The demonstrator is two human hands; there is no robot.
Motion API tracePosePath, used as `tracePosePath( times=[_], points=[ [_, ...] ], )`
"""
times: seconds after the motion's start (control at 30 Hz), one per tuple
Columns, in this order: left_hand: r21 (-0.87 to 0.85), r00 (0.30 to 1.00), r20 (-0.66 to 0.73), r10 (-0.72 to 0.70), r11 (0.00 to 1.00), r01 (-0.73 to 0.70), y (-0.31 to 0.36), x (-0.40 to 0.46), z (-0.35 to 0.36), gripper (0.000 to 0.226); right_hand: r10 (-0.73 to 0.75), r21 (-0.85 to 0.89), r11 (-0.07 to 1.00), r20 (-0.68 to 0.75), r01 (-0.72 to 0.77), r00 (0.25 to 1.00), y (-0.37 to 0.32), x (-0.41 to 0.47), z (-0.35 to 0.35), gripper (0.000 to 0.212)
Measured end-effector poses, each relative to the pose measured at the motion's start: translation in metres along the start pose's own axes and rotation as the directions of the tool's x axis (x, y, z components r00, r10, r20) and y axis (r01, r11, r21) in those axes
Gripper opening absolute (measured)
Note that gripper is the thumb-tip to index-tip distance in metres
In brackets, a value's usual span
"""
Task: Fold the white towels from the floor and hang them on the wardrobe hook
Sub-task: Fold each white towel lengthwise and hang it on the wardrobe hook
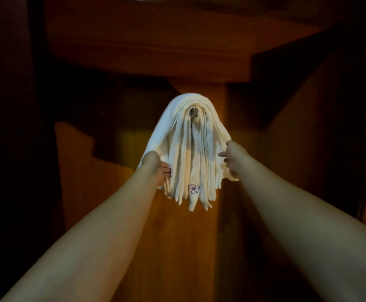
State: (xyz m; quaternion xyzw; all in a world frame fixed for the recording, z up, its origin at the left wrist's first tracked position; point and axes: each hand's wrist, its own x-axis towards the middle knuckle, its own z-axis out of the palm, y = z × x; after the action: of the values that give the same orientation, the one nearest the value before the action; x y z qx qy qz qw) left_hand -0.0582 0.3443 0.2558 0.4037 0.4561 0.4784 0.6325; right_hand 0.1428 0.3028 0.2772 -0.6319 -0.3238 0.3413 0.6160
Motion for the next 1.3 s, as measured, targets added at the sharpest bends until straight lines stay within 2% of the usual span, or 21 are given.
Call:
tracePosePath(
  times=[0.1,0.17,0.23,0.33,0.43,0.5,0.57,0.63,0.8,0.9,0.97,1.07,1.17,1.3],
  points=[
    [0.139,0.999,0.004,-0.049,0.989,0.048,-0.03,-0.016,-0.022,0.068,-0.1,-0.19,0.976,0.025,0.103,0.995,0.027,-0.024,-0.014,0.026],
    [0.237,1.0,-0.016,-0.005,0.972,0.009,-0.05,-0.032,-0.029,0.056,-0.125,-0.327,0.935,0.054,0.136,0.991,0.046,-0.042,-0.025,0.025],
    [0.398,0.992,-0.034,0.12,0.912,-0.096,-0.07,-0.049,-0.03,0.039,-0.144,-0.453,0.873,0.115,0.181,0.983,0.064,-0.058,-0.035,0.03],
    [0.718,0.942,0.04,0.333,0.646,-0.259,-0.1,-0.075,-0.028,0.029,-0.188,-0.579,0.76,0.239,0.295,0.953,0.093,-0.084,-0.053,0.034],
    [0.816,0.911,0.172,0.376,0.464,-0.345,-0.132,-0.1,-0.025,0.022,-0.201,-0.655,0.694,0.224,0.3,0.954,0.13,-0.111,-0.073,0.038],
    [0.834,0.892,0.254,0.373,0.382,-0.398,-0.158,-0.112,-0.021,0.036,-0.164,-0.689,0.679,0.194,0.253,0.967,0.16,-0.132,-0.088,0.047],
    [0.833,0.879,0.352,0.323,0.32,-0.451,-0.188,-0.123,-0.017,0.048,-0.127,-0.709,0.667,0.191,0.227,0.973,0.195,-0.154,-0.105,0.051],
    [0.814,0.862,0.445,0.241,0.292,-0.502,-0.223,-0.134,-0.017,0.051,-0.102,-0.738,0.644,0.179,0.203,0.978,0.232,-0.178,-0.124,0.053],
    [0.789,0.831,0.556,0.018,0.302,-0.535,-0.321,-0.167,-0.039,0.053,0.042,-0.797,0.604,0.045,0.011,0.998,0.336,-0.255,-0.165,0.056],
    [0.767,0.766,0.63,-0.129,0.262,-0.586,-0.378,-0.189,-0.059,0.053,0.137,-0.804,0.586,-0.029,-0.105,0.99,0.392,-0.305,-0.181,0.055],
    [0.741,0.698,0.671,-0.252,0.265,-0.617,-0.414,-0.204,-0.073,0.05,0.195,-0.794,0.581,-0.076,-0.178,0.978,0.427,-0.339,-0.188,0.051],
    [0.725,0.616,0.681,-0.397,0.249,-0.642,-0.464,-0.225,-0.085,0.045,0.289,-0.786,0.548,-0.142,-0.286,0.947,0.476,-0.39,-0.2,0.048],
    [0.738,0.578,0.653,-0.49,0.244,-0.629,-0.51,-0.247,-0.086,0.046,0.367,-0.791,0.483,-0.207,-0.375,0.907,0.515,-0.43,-0.218,0.049],
    [0.721,0.53,0.646,-0.55,0.21,-0.661,-0.559,-0.278,-0.062,0.044,0.45,-0.723,0.468,-0.3,-0.509,0.841,0.546,-0.469,-0.253,0.051]
  ],
)
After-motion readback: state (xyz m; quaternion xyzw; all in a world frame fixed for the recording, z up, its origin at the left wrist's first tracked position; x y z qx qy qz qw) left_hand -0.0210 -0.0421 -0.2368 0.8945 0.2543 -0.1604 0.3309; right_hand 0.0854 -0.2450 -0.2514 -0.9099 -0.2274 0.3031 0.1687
